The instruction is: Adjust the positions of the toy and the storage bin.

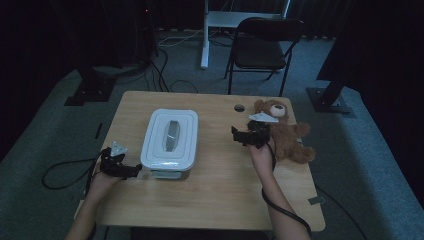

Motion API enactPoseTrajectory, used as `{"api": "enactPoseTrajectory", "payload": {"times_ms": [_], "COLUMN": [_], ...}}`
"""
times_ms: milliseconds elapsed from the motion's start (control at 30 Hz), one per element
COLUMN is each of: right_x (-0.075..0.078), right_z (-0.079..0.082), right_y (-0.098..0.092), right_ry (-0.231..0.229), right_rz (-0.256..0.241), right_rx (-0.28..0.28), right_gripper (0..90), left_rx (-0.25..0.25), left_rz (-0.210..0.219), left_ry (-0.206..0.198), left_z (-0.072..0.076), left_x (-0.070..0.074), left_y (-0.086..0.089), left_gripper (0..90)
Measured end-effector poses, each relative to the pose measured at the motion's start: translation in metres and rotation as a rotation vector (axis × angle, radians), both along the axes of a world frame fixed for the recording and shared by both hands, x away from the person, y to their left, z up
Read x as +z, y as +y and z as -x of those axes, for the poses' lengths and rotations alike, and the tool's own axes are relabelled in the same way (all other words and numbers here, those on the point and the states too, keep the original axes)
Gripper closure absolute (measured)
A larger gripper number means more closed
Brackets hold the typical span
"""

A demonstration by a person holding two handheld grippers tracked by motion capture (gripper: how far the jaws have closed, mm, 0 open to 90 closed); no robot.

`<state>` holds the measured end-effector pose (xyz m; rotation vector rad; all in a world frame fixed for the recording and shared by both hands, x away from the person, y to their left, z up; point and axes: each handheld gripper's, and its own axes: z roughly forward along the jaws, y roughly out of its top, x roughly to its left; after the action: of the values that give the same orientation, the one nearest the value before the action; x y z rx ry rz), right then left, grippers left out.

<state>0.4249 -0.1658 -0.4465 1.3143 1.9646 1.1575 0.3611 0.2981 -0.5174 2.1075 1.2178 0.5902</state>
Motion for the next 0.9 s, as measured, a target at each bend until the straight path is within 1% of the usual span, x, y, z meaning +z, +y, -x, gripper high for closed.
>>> {"api": "enactPoseTrajectory", "payload": {"times_ms": [33, 67, 100, 200, 233, 267, 300, 333, 367, 400, 433, 467, 500, 567, 600, 633, 667, 700, 733, 767, 833, 900], "right_x": [0.000, -0.010, -0.014, -0.028, -0.033, -0.037, -0.042, -0.042, -0.051, -0.053, -0.053, -0.056, -0.060, -0.062, -0.062, -0.062, -0.062, -0.063, -0.063, -0.064, -0.064, -0.065], "right_z": [0.000, -0.004, -0.006, -0.012, -0.014, -0.016, -0.019, -0.019, -0.024, -0.026, -0.026, -0.029, -0.032, -0.034, -0.034, -0.035, -0.035, -0.036, -0.037, -0.038, -0.039, -0.039], "right_y": [0.000, 0.015, 0.020, 0.038, 0.043, 0.048, 0.053, 0.053, 0.065, 0.070, 0.070, 0.076, 0.085, 0.091, 0.093, 0.096, 0.096, 0.104, 0.106, 0.109, 0.113, 0.114], "right_ry": [0.000, 0.023, 0.033, 0.062, 0.069, 0.073, 0.079, 0.079, 0.095, 0.105, 0.105, 0.113, 0.123, 0.125, 0.126, 0.121, 0.121, 0.110, 0.111, 0.118, 0.119, 0.124], "right_rz": [0.000, 0.015, 0.017, 0.035, 0.034, 0.032, 0.040, 0.040, 0.064, 0.071, 0.071, 0.088, 0.092, 0.087, 0.076, 0.068, 0.068, 0.082, 0.087, 0.084, 0.070, 0.068], "right_rx": [0.000, 0.022, 0.031, 0.052, 0.058, 0.064, 0.071, 0.071, 0.085, 0.091, 0.091, 0.097, 0.108, 0.113, 0.117, 0.126, 0.126, 0.134, 0.136, 0.142, 0.157, 0.160], "right_gripper": [12.0, 12.0, 12.0, 12.0, 12.0, 12.0, 12.0, 12.0, 12.0, 12.0, 12.0, 12.0, 12.0, 12.1, 12.0, 12.0, 12.0, 12.0, 12.0, 12.0, 12.0, 12.0], "left_rx": [0.000, -0.008, -0.014, -0.026, -0.026, -0.033, -0.057, -0.057, -0.060, -0.063, -0.063, -0.058, -0.060, -0.066, -0.071, -0.065, -0.065, -0.064, -0.060, -0.061, -0.066, -0.066], "left_rz": [0.000, 0.006, 0.011, 0.000, 0.000, -0.004, -0.020, -0.020, -0.011, -0.006, -0.006, -0.008, 0.004, 0.004, 0.012, 0.014, 0.014, 0.015, 0.018, 0.019, 0.021, 0.021], "left_ry": [0.000, 0.001, 0.006, 0.010, 0.010, 0.009, 0.006, 0.006, 0.007, 0.010, 0.010, 0.012, 0.013, 0.012, 0.012, 0.011, 0.011, 0.006, 0.005, 0.005, 0.002, 0.002], "left_z": [0.000, -0.003, -0.006, -0.012, -0.012, -0.014, -0.017, -0.017, -0.020, -0.022, -0.022, -0.024, -0.027, -0.029, -0.030, -0.031, -0.031, -0.033, -0.034, -0.034, -0.035, -0.035], "left_x": [0.000, 0.000, 0.000, -0.001, -0.001, -0.001, -0.002, -0.002, -0.003, -0.003, -0.003, -0.003, -0.004, -0.004, -0.004, -0.003, -0.003, -0.003, -0.002, -0.002, -0.001, -0.001], "left_y": [0.000, -0.002, -0.003, -0.005, -0.005, -0.005, -0.006, -0.006, -0.006, -0.006, -0.006, -0.006, -0.005, -0.007, -0.007, -0.008, -0.008, -0.010, -0.010, -0.011, -0.013, -0.013], "left_gripper": [0.7, 0.7, 0.6, 0.7, 0.6, 0.6, 0.6, 0.6, 0.6, 0.6, 0.6, 0.6, 0.6, 0.7, 0.6, 0.6, 0.6, 0.6, 0.6, 0.6, 0.6, 0.6]}}
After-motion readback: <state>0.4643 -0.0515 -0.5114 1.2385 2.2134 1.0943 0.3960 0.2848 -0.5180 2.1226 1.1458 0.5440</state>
